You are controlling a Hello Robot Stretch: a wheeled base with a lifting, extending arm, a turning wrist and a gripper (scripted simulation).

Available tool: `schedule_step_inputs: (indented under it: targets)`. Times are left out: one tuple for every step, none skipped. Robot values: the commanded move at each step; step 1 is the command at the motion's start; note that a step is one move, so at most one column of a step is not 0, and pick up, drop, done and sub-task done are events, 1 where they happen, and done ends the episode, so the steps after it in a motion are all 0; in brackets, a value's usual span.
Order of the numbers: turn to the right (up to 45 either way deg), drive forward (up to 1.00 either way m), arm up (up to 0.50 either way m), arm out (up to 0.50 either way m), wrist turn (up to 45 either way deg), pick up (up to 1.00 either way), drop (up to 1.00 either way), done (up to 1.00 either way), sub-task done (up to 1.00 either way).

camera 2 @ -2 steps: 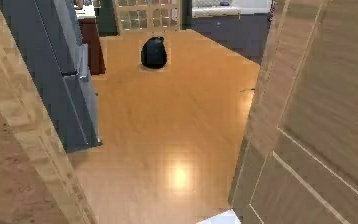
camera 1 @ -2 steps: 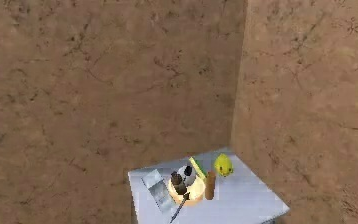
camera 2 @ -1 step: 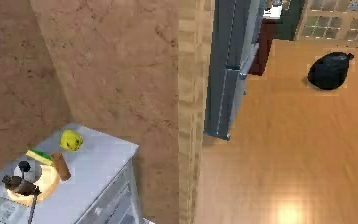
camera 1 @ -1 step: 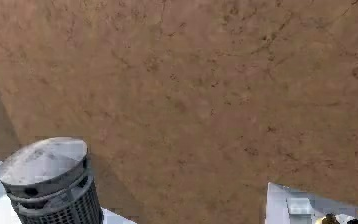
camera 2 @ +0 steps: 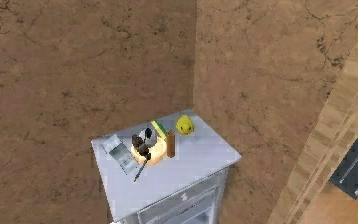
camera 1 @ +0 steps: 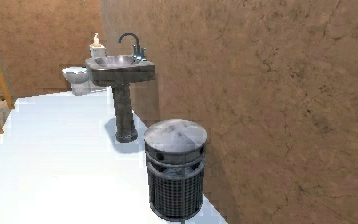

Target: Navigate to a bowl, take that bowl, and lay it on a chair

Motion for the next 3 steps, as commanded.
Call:
schedule_step_inputs:
  targets:
    - [0.0,0.00,0.50,0.00,0.0,0.00,0.00,0.00,0.00]
    - [0.0,0.00,0.38,0.00,0.0,0.00,0.00,0.00,0.00]
    - [0.0,0.00,0.00,0.28,0.0,0.00,0.00,0.00,0.00]
